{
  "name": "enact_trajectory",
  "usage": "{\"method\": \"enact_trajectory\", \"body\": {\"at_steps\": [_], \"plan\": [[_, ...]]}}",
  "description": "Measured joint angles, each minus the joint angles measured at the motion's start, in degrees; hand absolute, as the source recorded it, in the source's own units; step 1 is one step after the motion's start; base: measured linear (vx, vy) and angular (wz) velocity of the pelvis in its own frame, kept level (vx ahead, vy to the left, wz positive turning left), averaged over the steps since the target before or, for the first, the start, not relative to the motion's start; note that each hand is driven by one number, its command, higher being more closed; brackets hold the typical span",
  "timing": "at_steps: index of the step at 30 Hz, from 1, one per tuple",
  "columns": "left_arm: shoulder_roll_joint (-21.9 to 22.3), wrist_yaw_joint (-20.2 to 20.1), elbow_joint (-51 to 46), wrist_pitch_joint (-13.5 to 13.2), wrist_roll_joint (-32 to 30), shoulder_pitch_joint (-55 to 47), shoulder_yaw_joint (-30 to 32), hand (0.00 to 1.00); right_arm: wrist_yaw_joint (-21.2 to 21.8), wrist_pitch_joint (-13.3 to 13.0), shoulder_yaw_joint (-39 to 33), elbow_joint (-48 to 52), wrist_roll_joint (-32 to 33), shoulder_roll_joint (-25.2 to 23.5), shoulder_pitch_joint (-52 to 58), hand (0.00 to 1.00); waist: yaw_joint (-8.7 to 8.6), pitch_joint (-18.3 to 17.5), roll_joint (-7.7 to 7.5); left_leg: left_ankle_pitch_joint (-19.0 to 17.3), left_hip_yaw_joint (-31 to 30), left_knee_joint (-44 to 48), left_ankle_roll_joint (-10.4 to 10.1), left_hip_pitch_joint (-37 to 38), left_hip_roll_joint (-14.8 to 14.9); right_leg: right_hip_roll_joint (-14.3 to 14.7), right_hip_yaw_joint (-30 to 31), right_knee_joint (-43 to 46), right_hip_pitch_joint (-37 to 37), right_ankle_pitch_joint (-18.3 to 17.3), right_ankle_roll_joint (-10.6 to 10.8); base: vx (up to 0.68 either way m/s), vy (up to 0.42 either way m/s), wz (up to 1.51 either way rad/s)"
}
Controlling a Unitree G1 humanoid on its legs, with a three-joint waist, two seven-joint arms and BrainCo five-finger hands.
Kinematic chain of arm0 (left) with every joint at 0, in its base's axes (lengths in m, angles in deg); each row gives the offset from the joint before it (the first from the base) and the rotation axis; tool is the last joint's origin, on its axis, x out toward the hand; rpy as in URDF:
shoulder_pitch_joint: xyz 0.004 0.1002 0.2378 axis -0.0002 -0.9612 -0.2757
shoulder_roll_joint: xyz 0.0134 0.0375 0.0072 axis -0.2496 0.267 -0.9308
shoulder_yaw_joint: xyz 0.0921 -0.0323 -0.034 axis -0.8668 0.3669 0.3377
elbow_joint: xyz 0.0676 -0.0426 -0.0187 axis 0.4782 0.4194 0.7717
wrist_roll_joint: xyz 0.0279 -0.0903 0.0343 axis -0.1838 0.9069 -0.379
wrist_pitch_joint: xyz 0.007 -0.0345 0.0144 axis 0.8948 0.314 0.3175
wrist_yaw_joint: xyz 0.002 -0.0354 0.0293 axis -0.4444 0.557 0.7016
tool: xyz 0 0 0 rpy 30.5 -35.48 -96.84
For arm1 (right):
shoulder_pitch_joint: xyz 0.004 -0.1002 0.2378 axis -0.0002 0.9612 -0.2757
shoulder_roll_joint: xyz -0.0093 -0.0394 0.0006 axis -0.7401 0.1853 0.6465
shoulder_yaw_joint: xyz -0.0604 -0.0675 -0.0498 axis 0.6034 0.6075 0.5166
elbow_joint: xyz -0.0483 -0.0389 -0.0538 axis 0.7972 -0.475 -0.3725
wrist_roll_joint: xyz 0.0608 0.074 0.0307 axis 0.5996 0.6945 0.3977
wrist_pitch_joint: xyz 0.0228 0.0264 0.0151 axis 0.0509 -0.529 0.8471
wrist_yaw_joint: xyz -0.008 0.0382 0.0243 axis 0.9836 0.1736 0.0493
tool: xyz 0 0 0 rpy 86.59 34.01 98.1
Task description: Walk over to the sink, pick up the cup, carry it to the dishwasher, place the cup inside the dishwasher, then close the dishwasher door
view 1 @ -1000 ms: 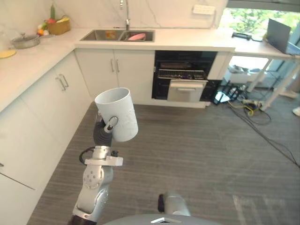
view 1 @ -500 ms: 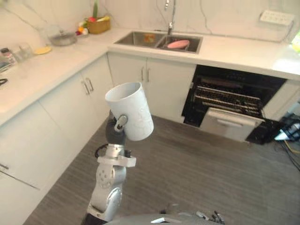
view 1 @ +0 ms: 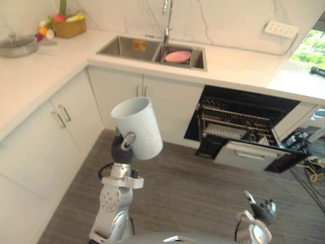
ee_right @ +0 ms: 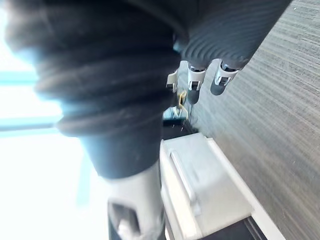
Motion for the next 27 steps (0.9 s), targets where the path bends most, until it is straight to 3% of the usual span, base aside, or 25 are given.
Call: {"method": "enact_trajectory", "body": {"at_steps": [1, 2, 4, 6, 8, 9, 11, 12, 13, 15, 16, 18, 19, 20, 21, 22, 25, 27], "plan": [[-0.46, 0.01, 0.05, 0.18, 0.0, -0.09, -0.2, 1.0, -0.48, -0.03, 0.04, -0.06, 0.14, -0.68, -0.25, 0.0, -0.4, 0.34, -0.34, -0.67, 0.69, -1.78, 0.67, 2.54, -1.24, -2.05, -1.36, 5.07, -2.31, 4.56, -1.25, 0.4, 0.257, -0.61], [-1.35, -0.01, 0.29, 0.36, -0.05, -0.37, -0.94, 1.0, -1.09, -0.03, 0.76, -0.07, 0.07, -1.57, -0.3, 0.0, -1.36, 0.84, 1.05, -0.85, 2.1, -5.98, 1.12, 7.71, -2.07, -4.34, -4.48, 12.63, -6.06, 7.24, -3.23, 0.35, 0.248, -0.61], [-1.84, 0.22, 1.37, 0.36, -0.63, -0.08, -1.71, 1.0, -3.85, -0.03, 3.54, 1.11, -0.08, -1.6, -0.24, 0.0, -3.43, 0.63, 3.33, -0.15, 3.2, -10.94, 1.85, 12.75, -1.16, -2.28, -10.06, 15.48, -10.39, 3.8, -3.49, 0.32, 0.237, -0.39], [-2.71, -0.25, 2.07, 0.41, -1.24, 1.79, -1.95, 1.0, -7.62, -0.67, 5.69, 10.0, -0.85, -3.17, 0.28, 0.0, -5.23, 0.83, 4.37, 0.48, 5.25, -15.82, 2.04, 17.49, -0.92, 0.9, -18.29, 8.61, -13.81, 0.54, -2.19, 0.42, 0.186, -0.23], [-3.23, -1.28, 2.12, 0.5, -1.2, 2.31, -2.08, 1.0, -9.2, -1.53, 5.93, 15.02, -2.41, -4.09, 0.98, 0.0, -5.86, 1.33, 3.41, 0.38, 5.96, -17.7, 1.58, 20.58, -0.95, 1.71, -24.7, 2.0, -14.38, -0.34, -3.2, 0.45, 0.101, -0.19], [-3.29, -1.54, 2.23, 0.64, -1.09, 2.35, -2.21, 1.0, -9.66, -2.03, 6.05, 18.49, -2.38, -4.09, 1.75, 0.0, -5.97, 2.23, 4.01, -0.28, 6.28, -18.47, 0.29, 22.33, -0.52, 2.44, -28.99, -3.86, -14.65, 0.09, -4.02, 0.48, 0.048, -0.18], [-3.3, -2.14, 2.37, 1.05, -1.07, 2.02, -1.96, 1.0, -10.01, -3.24, 6.57, 23.37, -2.4, -4.17, 2.71, 0.0, -6.03, 2.37, 3.77, -2.02, 7.81, -18.48, -2.71, 25.42, 0.22, 5.11, -33.13, -15.75, -14.22, 4.18, -7.42, 0.54, 0.012, -0.42], [-3.61, -2.19, 1.54, 1.09, -1.12, 1.09, -1.45, 1.0, -9.88, -3.95, 7.97, 27.18, -2.47, -4.49, 3.78, 0.0, -5.83, 2.15, 1.47, -3.53, 9.35, -17.07, -4.73, 27.8, -0.91, 6.32, -34.45, -24.88, -12.24, 14.92, -12.85, 0.51, -0.029, -1.12], [-2.25, -2.16, 2.27, 1.42, -1.19, -0.04, -1.39, 1.0, -8.68, -4.69, 9.12, 29.07, -2.86, -3.17, 3.19, 0.0, -5.12, 2.3, 3.91, -5.67, 10.44, -13.76, -5.25, 29.72, 1.5, 8.54, -34.96, -23.56, -11.05, 12.22, -14.69, 0.48, -0.012, -1.33], [-2.12, -2.21, 2.24, 1.66, -1.87, -0.48, -1.84, 1.0, -7.58, -5.58, 9.57, 32.62, -3.08, -3.47, 2.46, 0.0, -5.2, 2.46, 5.12, -5.82, 11.82, -10.23, -5.25, 29.87, 2.81, 10.2, -33.69, -21.97, -11.01, 8.61, -13.91, 0.41, -0.022, -0.94], [-1.88, -2.24, 2.02, 1.65, -2.26, -0.68, -2.3, 1.0, -7.37, -6.45, 10.63, 34.81, -3.23, -3.54, 2.46, 0.0, -5.73, 2.91, 5.63, -5.97, 12.52, -6.87, -4.94, 29.97, 3.8, 10.69, -33.2, -19.37, -11.17, 5.08, -12.64, 0.36, -0.066, -0.59], [-1.87, -2.26, 1.95, 1.65, -2.42, -0.98, -3.71, 1.0, -8.27, -6.45, 11.17, 37.92, -4.34, -3.62, 2.68, 0.0, -5.88, 2.85, 5.9, -4.89, 12.51, -0.04, -3.06, 29.27, 5.87, 11.22, -33.64, -16.28, -10.55, 1.06, -12.4, 0.28, -0.045, -0.53], [-1.8, -2.29, 1.95, 1.66, -2.59, -0.9, -4.16, 1.0, -8.7, -6.29, 11.26, 40.33, -4.53, -3.65, 2.5, 0.0, -5.87, 2.81, 6.29, -2.4, 12.02, 7.92, 0.68, 26.61, 8.58, 11.8, -34.21, -16.09, -9.03, -0.69, -12.41, 0.25, -0.024, -0.4], [-1.66, -2.31, 2.05, 1.65, -2.77, -0.92, -4.83, 1.0, -8.75, -6.22, 11.15, 41.83, -4.56, -3.49, 1.87, 0.0, -5.98, 2.83, 6.37, 4.16, 8.93, 18.44, 1.44, 21.56, 11.28, 13.37, -33.24, -18.23, -7.01, -0.89, -12.34, 0.35, -0.053, -0.34], [-1.62, -2.31, 2.28, 1.65, -2.91, -0.98, -5.86, 1.0, -8.75, -5.93, 11.17, 43.18, -4.71, -3.23, 1.53, 0.0, -5.89, 2.81, 6.58, 4.57, 6.06, 24.33, -0.19, 17.69, 12.91, 14.62, -32.7, -20.65, -5.21, -0.52, -12.19, 0.34, -0.064, -0.36], [-1.58, -2.38, 2.76, 1.63, -3.47, -1.14, -6.5, 1.0, -8.75, -5.92, 11.09, 44.52, -6.29, -3.13, 0.79, 0.0, -5.64, 2.83, 6.52, 2.26, 4.43, 26.99, -1.4, 13.68, 14.19, 15.46, -31.88, -24.01, -2.65, 0.59, -12.18, 0.28, -0.059, -0.36], [-0.58, -2.59, 5.72, 1.45, -4.55, -1.22, -6.79, 1.0, -8.69, -5.78, 11.35, 44.79, -8.71, -1.42, -2.15, 0.0, -4.96, 2.78, 5.9, -1.87, 4.12, 18.08, -1.05, 9.74, 13.12, 15.25, -27.73, -30.5, 1.8, 3.04, -11.47, 0.33, -0.017, -0.69], [0.88, -2.09, 7.38, 1.33, -4.66, -1.4, -7.24, 1.0, -8.52, -5.75, 12.34, 44.57, -8.99, 1.85, -5.26, 0.0, -3.9, 1.76, 7.87, -2.51, -4.32, 0.89, -2.29, 7.56, 8.3, 15.08, -21.9, -33.6, 3.02, 4.33, -10.05, 0.26, 0.112, -1.18]]}}
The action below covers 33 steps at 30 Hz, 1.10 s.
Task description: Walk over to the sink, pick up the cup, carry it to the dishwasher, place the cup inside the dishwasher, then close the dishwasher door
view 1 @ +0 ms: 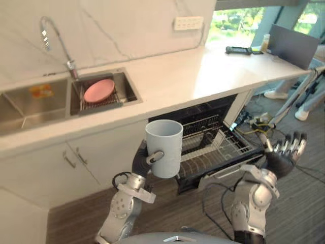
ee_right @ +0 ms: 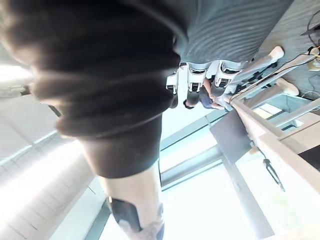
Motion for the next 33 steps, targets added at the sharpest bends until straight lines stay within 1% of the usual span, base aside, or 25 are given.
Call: {"method": "enact_trajectory", "body": {"at_steps": [2, 3, 4, 5, 6, 7, 8, 10, 12, 14, 15, 16, 17, 19, 21, 22, 23, 24, 25, 27, 29, 30, 31, 32, 33], "plan": [[0.04, 1.13, 0.29, -0.58, -1.15, -0.22, -0.32, 1.0, 0.66, 0.17, 1.87, -0.33, 0.06, 1.71, -0.95, 0.0, 1.08, -0.06, 0.54, 0.96, -8.13, -7.72, -1.64, -1.46, -3.54, -0.16, 5.3, -0.71, 0.01, 0.25, 1.16, 0.24, 0.189, -1.43], [0.0, 1.89, 0.37, -0.72, -1.91, -0.46, -0.48, 1.0, 1.33, 0.59, 3.0, -0.09, 0.06, 1.88, -0.98, 0.0, 1.18, -0.06, 0.54, 2.0, -10.65, -9.47, -2.19, -2.59, -4.69, -0.14, 8.31, -0.85, 0.04, 0.06, 1.96, 0.23, 0.215, -1.4], [0.01, 2.14, 0.37, -0.75, -2.06, -0.63, -0.65, 1.0, 1.42, 0.95, 3.51, 0.0, 0.06, 1.85, -0.96, 0.0, 1.07, -0.1, 0.6, 2.7, -11.02, -10.08, -2.17, -3.32, -4.93, -0.09, 9.54, -0.8, 0.13, -0.09, 2.37, 0.23, 0.241, -1.17], [0.1, 2.26, 0.38, -0.75, -2.12, -0.68, -1.04, 1.0, 1.53, 1.35, 4.06, 0.11, 0.04, 1.84, -0.63, 0.0, 0.78, -0.25, 0.87, 5.46, -10.98, -11.63, -1.04, -4.03, -5.01, 0.2, 11.63, -0.55, 0.32, -0.42, 3.34, 0.22, 0.267, -0.98], [0.12, 1.95, 0.32, -0.78, -2.09, -0.6, -1.28, 1.0, 1.94, 2.2, 4.06, 0.54, 0.1, 1.82, -0.09, 0.0, 0.95, -0.31, 1.2, 9.86, -10.14, -13.32, -2.55, -4.31, -4.53, 0.82, 13.85, -0.13, 0.51, -1.09, 4.57, 0.21, 0.276, -0.98], [-0.07, 1.8, 0.41, -0.79, -2.07, -0.68, -1.31, 1.0, 2.06, 2.63, 4.22, 0.54, 0.2, 1.58, 0.21, 0.0, 1.16, -0.46, 0.73, 9.19, -9.16, -13.36, -3.06, -3.22, -4.5, 0.54, 15.23, 0.11, 0.72, -1.31, 5.26, 0.21, 0.294, -0.92], [-0.73, 1.47, 0.33, -0.79, -2.03, -0.47, -1.33, 1.0, 2.36, 3.27, 4.85, 1.36, 0.24, 1.29, 0.81, 0.0, 1.11, -1.42, -0.35, 8.91, -6.84, -14.67, -2.2, -2.6, -5.43, -0.92, 17.05, 0.17, 0.55, -1.43, 6.44, 0.23, 0.356, -0.71], [-1.5, 1.67, 0.15, -0.65, -1.99, 1.61, -1.25, 1.0, 6.04, 4.03, 5.37, 5.72, 1.42, 0.76, 1.41, 0.0, 1.21, -0.95, -3.62, 9.4, -3.27, -16.14, -1.17, -1.85, -6.88, -3.08, 18.91, -0.26, -0.81, -0.95, 8.31, 0.17, 0.302, -0.62], [-1.65, 1.65, 0.17, 0.1, -1.97, 1.99, -1.01, 1.0, 8.87, 4.99, 5.44, 7.43, 3.67, -0.25, 0.88, 0.0, 1.38, -0.66, -4.66, 9.22, -1.41, -16.31, -0.88, -0.75, -6.86, -3.94, 16.88, -0.98, -0.8, 0.1, 9.89, 0.03, 0.129, -0.57], [-1.69, 2.41, 0.33, 0.87, -2.2, 2.35, -0.1, 1.0, 12.25, 5.91, 6.07, 6.55, 6.79, -1.2, -0.37, 0.0, 1.89, -0.29, -4.57, 9.01, 2.02, -17.91, -0.49, 2.09, -6.37, -6.24, 8.28, -1.1, -0.97, 0.29, 8.77, -0.02, 0.069, -0.87], [-1.6, 4.05, 0.33, 1.13, -2.65, 2.4, 1.6, 1.0, 14.43, 6.42, 7.66, 5.15, 8.93, -1.21, -1.72, 0.0, 2.25, -0.31, -4.64, 9.0, 5.09, -18.95, -0.48, 4.12, -5.87, -8.91, 2.03, -0.32, -1.06, -0.02, 7.58, -0.05, 0.04, -1.2], [-1.61, 6.07, 0.32, 1.34, -3.66, 2.66, 3.64, 1.0, 16.77, 7.25, 9.4, 4.78, 9.98, -1.29, -2.16, 0.0, 2.49, -0.5, -3.77, 8.94, 7.65, -19.07, -0.53, 4.4, -4.59, -11.33, -2.84, 0.12, -1.6, 0.26, 6.61, -0.07, 0.025, -1.16], [-1.65, 7.16, 0.32, 1.36, -4.01, 3.02, 4.62, 1.0, 17.72, 7.45, 10.38, 4.83, 10.16, -1.3, -2.22, 0.0, 2.57, -0.54, -3.63, 8.85, 8.71, -19.1, -0.68, 4.46, -3.96, -12.47, -4.43, 0.33, -2.29, 0.44, 6.33, -0.07, -0.032, -1.07], [-1.61, 11.6, 0.49, 1.99, -4.33, 4.23, 9.82, 1.0, 21.36, 9.76, 14.71, 4.73, 10.0, -1.26, -2.58, 0.0, 3.64, 0.01, -2.79, 8.17, 13.55, -18.6, -2.65, 4.4, 0.05, -17.32, -8.18, 2.51, -5.69, 1.54, 4.73, -0.11, -0.195, -1.14], [-1.63, 13.74, 0.82, 2.46, -4.34, 4.23, 12.73, 1.0, 23.22, 10.97, 16.68, 4.42, 9.57, -1.27, -2.75, 0.0, 4.02, 0.25, -2.45, 7.82, 15.32, -17.7, -4.28, 4.85, 2.27, -19.74, -8.95, 4.04, -6.45, 2.89, 3.43, -0.06, -0.339, -0.9], [-2.21, 17.18, 0.77, 2.8, -4.38, 4.26, 16.32, 1.0, 25.27, 12.26, 19.22, 2.09, 9.47, -1.31, -4.16, 0.0, 4.16, 0.25, -3.62, 6.71, 16.54, -15.64, -7.32, 5.21, 4.67, -22.05, -7.97, 3.86, -5.98, 9.45, 2.16, -0.01, -0.406, -0.72], [-2.76, 18.15, 0.88, 2.75, -4.55, 4.48, 16.97, 1.0, 25.81, 12.75, 19.9, 1.33, 9.46, -1.35, -4.73, 0.0, 4.3, -0.01, -4.45, 6.58, 16.73, -15.09, -8.43, 5.11, 5.13, -22.37, -6.32, 3.57, -5.96, 10.33, 6.0, 0.03, -0.469, -0.57], [-2.74, 20.4, 1.42, 2.88, -6.19, 5.08, 17.15, 1.0, 26.22, 13.81, 20.92, 0.22, 9.5, -0.68, -6.26, 0.0, 4.32, 0.0, -4.51, 7.46, 16.04, -15.21, -10.2, 5.18, 7.24, -20.24, -5.47, 3.34, -5.16, 7.96, 12.56, 0.05, -0.379, -0.12], [-2.5, 21.75, 1.41, 2.99, -7.56, 5.29, 16.99, 1.0, 26.33, 14.46, 21.32, 0.21, 9.62, 0.27, -6.99, 0.0, 4.28, 0.45, -3.41, 8.26, 15.07, -16.06, -11.02, 5.18, 8.19, -18.79, -5.69, 3.29, -5.1, 7.55, 13.36, 0.06, -0.4, 0.0], [0.34, 25.17, 1.42, 3.28, -12.87, 6.0, 16.08, 1.0, 27.1, 17.04, 21.37, 0.24, 10.46, 3.85, -9.1, 0.0, 3.37, 0.95, 0.36, 13.25, 12.5, -21.79, -12.37, 5.43, 10.35, -14.73, -7.09, 2.25, -5.21, 7.39, 13.41, 0.05, -0.287, 0.21], [0.97, 27.99, 1.61, 3.28, -15.94, 7.92, 16.3, 1.0, 28.03, 19.06, 21.36, 0.31, 12.32, 5.66, -9.65, 0.0, 2.92, 1.09, 1.33, 16.42, 11.88, -23.95, -12.17, 5.53, 11.54, -12.86, -8.2, 1.85, -4.51, 6.96, 12.69, 0.05, -0.224, 0.38], [0.93, 30.23, 2.73, 2.92, -18.53, 9.25, 16.88, 1.0, 29.03, 20.12, 21.47, 0.31, 13.14, 6.41, -9.63, 0.0, 2.72, 1.27, 1.26, 17.37, 11.73, -23.28, -11.04, 5.2, 11.95, -12.35, -9.3, 1.08, -3.04, 6.7, 12.36, 0.03, -0.211, 0.41], [0.92, 31.36, 3.65, 2.61, -19.77, 9.78, 17.23, 1.0, 29.51, 20.37, 21.5, 0.31, 13.64, 6.61, -9.63, 0.0, 2.62, 1.4, 1.07, 17.55, 11.72, -22.55, -9.99, 4.97, 11.98, -12.37, -9.88, 0.8, -2.23, 6.64, 12.33, -0.01, -0.199, 0.48], [0.81, 34.03, 5.13, 2.24, -22.26, 10.11, 17.4, 1.0, 30.72, 20.51, 21.47, 0.44, 14.32, 6.71, -9.53, 0.0, 2.39, 1.51, 0.81, 17.8, 11.65, -21.87, -8.93, 4.66, 11.74, -12.47, -10.67, -0.21, -0.72, 6.62, 12.35, -0.04, -0.111, 0.52], [0.91, 37.47, 6.13, 1.93, -26.35, 10.11, 17.22, 1.0, 32.39, 20.44, 21.49, 0.61, 16.05, 7.0, -9.5, 0.0, 2.17, 1.59, 0.6, 17.81, 11.44, -22.51, -8.92, 4.21, 11.36, -12.55, -11.61, -1.21, 0.04, 6.57, 12.81, -0.05, -0.063, 0.54]]}}
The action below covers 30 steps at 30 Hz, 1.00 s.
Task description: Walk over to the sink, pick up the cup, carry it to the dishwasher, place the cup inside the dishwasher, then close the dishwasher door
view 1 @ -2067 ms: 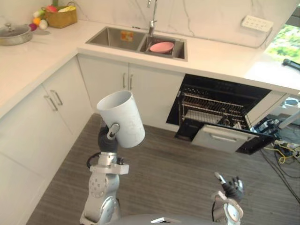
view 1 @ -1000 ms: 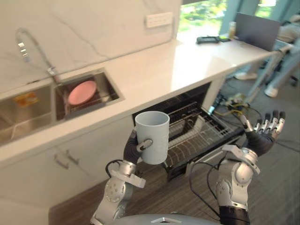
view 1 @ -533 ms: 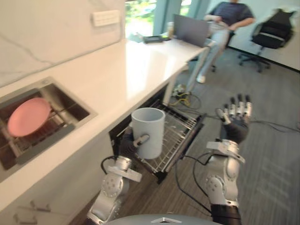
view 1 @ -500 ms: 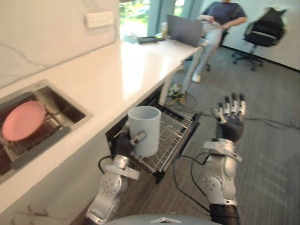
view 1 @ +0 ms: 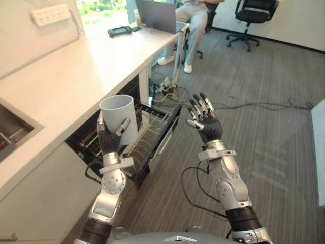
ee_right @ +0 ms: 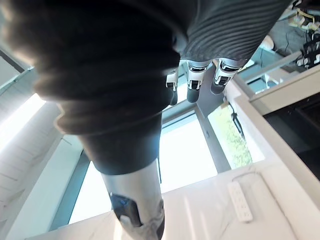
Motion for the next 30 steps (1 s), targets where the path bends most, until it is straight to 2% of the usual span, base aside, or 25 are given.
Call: {"method": "enact_trajectory", "body": {"at_steps": [1, 2, 3, 4, 9, 12, 16, 21, 25, 30], "plan": [[-0.04, 1.51, 0.35, -0.37, -1.98, 0.08, -0.07, 1.0, 0.79, -0.06, 0.0, 0.01, 0.66, 0.05, -0.01, 0.0, -0.14, -0.07, 0.12, 0.02, -0.24, -0.9, -0.02, -0.21, -0.42, -0.2, -0.39, -0.05, -0.13, 0.08, 0.15, -0.05, 0.02, 0.46], [-0.21, 4.78, 0.97, -0.89, -6.4, 0.31, 0.01, 1.0, 1.51, -0.17, 0.27, 0.01, 2.08, 0.05, 0.22, 0.0, -0.04, -0.18, 0.24, 0.7, -0.54, -2.69, 0.1, -0.21, -1.44, -0.71, -0.61, -0.27, -0.72, 0.24, 0.55, -0.06, 0.045, 0.28], [-0.41, 7.07, 1.59, -1.15, -9.02, 0.65, 0.07, 1.0, 2.15, -0.2, 0.68, 0.01, 2.94, -0.12, 0.36, 0.0, 0.3, -0.06, -0.16, 1.16, -0.54, -3.38, 0.52, -0.36, -2.18, -1.1, -0.35, -0.65, -1.24, 0.2, 0.84, -0.08, 0.049, 0.18], [-0.91, 9.9, 2.46, -1.05, -12.48, 1.38, 0.07, 1.0, 3.09, -0.24, 2.13, 0.01, 4.71, -0.6, 0.36, 0.0, 0.46, 0.06, -0.4, 1.56, -0.57, -3.9, 0.07, -0.88, -2.92, -1.29, 0.24, -1.31, -1.72, 0.7, 0.87, -0.09, 0.044, 0.09], [-1.31, 16.68, 3.64, -0.41, -22.69, 4.64, 0.01, 1.0, 6.64, 1.05, 4.17, 0.0, 9.65, -1.62, 0.25, 0.0, 0.52, 0.05, -0.85, 2.72, 0.79, -6.85, 0.39, -0.07, -6.53, -3.05, 3.84, -3.69, -2.35, 3.45, 2.09, -0.04, 0.069, -0.03], [-1.33, 19.99, 3.65, -0.12, -30.53, 5.66, -0.18, 1.0, 7.32, 2.14, 4.95, -0.02, 9.96, -1.61, 0.24, 0.0, 0.18, -0.03, -0.8, 3.27, 2.11, -7.88, 0.04, 0.26, -7.52, -3.24, 4.83, -6.6, -2.23, 5.74, 2.5, 0.02, 0.058, -0.16], [-1.36, 21.45, 3.73, 1.15, -36.38, 7.01, -0.43, 1.0, 7.39, 3.0, 7.31, -0.02, 11.21, -1.56, 0.2, 0.0, -0.76, -0.07, -0.73, 3.65, 2.5, -9.48, -0.16, 1.86, -8.08, -3.03, 5.26, -8.85, -0.75, 6.95, 2.71, 0.03, 0.014, -0.07], [-2.22, 22.53, 4.12, 2.24, -42.08, 8.51, -2.7, 1.0, 7.2, 3.2, 10.4, -0.02, 10.81, -1.4, 0.16, 0.0, -0.66, -0.93, -0.23, 3.88, 2.79, -10.42, -0.19, 2.28, -8.42, -2.88, 5.32, -10.44, -0.13, 7.79, 2.78, 0.0, 0.0, 0.0], [-3.06, 22.43, 6.29, 3.37, -42.76, 8.8, -4.84, 1.0, 6.96, 3.45, 14.08, -0.02, 7.39, -1.03, -0.47, 0.0, -0.6, -1.11, -0.11, 4.07, 3.64, -10.61, -0.18, 2.28, -8.52, -2.67, 5.87, -11.72, -0.15, 8.84, 2.69, -0.03, 0.01, -0.08], [-3.9, 22.43, 8.77, 3.84, -42.71, 9.09, -5.57, 1.0, 6.6, 4.42, 16.05, -0.02, 6.74, -0.8, -2.03, 0.0, -0.85, -1.26, -0.21, 5.9, 3.8, -13.6, -0.15, 3.02, -8.81, -2.25, 5.79, -12.33, -0.24, 9.28, 2.47, -0.03, 0.004, -0.01]]}}
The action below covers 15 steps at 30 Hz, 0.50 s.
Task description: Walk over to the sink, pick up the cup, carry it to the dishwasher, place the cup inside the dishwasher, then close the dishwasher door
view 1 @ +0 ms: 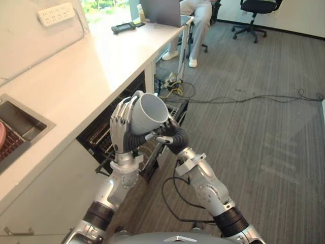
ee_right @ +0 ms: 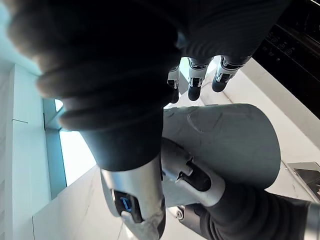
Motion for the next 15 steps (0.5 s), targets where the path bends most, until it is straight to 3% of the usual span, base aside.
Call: {"method": "enact_trajectory", "body": {"at_steps": [15], "plan": [[-0.18, -0.01, 2.84, -1.12, 0.0, -0.03, -1.67, 1.0, -4.42, 1.41, 2.03, -0.01, -0.25, 0.5, -2.26, 0.0, 0.54, -3.14, -0.15, 0.39, -0.08, -0.01, 0.04, -1.02, -0.06, 0.17, -0.01, -1.05, -0.8, 0.82, -0.04, 0.0, 0.0, 0.0]]}}
